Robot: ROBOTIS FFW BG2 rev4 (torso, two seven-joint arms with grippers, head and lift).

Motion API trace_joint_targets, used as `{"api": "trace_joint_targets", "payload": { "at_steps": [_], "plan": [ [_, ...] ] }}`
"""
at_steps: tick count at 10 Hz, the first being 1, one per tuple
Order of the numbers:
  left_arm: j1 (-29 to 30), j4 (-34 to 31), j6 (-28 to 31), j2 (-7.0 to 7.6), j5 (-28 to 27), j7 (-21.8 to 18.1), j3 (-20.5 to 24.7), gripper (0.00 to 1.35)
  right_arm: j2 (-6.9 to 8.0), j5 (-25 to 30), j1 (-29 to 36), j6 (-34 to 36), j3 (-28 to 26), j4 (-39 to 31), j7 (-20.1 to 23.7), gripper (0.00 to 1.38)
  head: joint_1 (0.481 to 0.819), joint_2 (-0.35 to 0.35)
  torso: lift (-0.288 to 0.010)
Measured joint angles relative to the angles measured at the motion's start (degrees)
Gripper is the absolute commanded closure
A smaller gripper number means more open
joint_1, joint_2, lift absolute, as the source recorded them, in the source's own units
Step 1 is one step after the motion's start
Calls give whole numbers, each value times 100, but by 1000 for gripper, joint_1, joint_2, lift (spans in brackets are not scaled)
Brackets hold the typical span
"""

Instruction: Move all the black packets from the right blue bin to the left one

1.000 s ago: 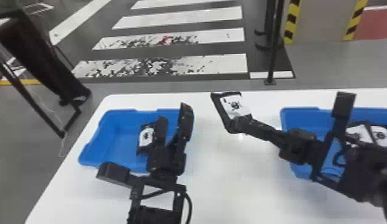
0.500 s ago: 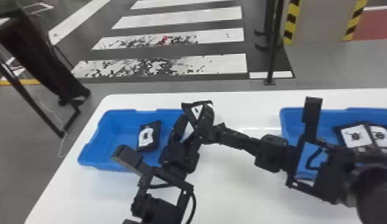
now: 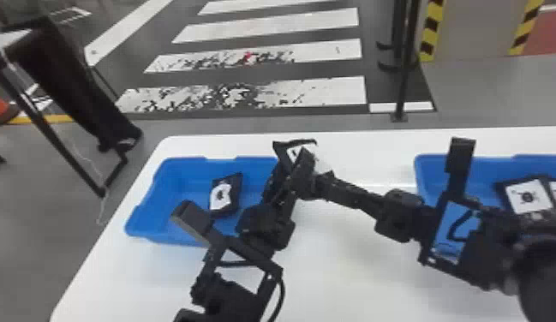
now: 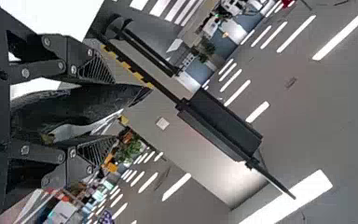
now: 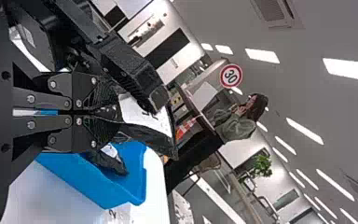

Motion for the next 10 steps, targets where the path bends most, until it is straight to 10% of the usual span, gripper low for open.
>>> {"api": "trace_joint_targets", "payload": {
  "at_steps": [4,6,10],
  "plan": [
    [-132,-197,593,-21,49,-304,48,1213,70,227,-403,-244,81,586,2,1065,695,167,-168],
    [-124,-211,504,-30,97,-372,124,1213,77,307,-445,-339,131,690,1,211,695,174,-168],
    [-204,168,-32,-115,-564,-237,1019,1213,71,248,-374,-504,72,859,85,85,695,256,-168]
  ]
}}
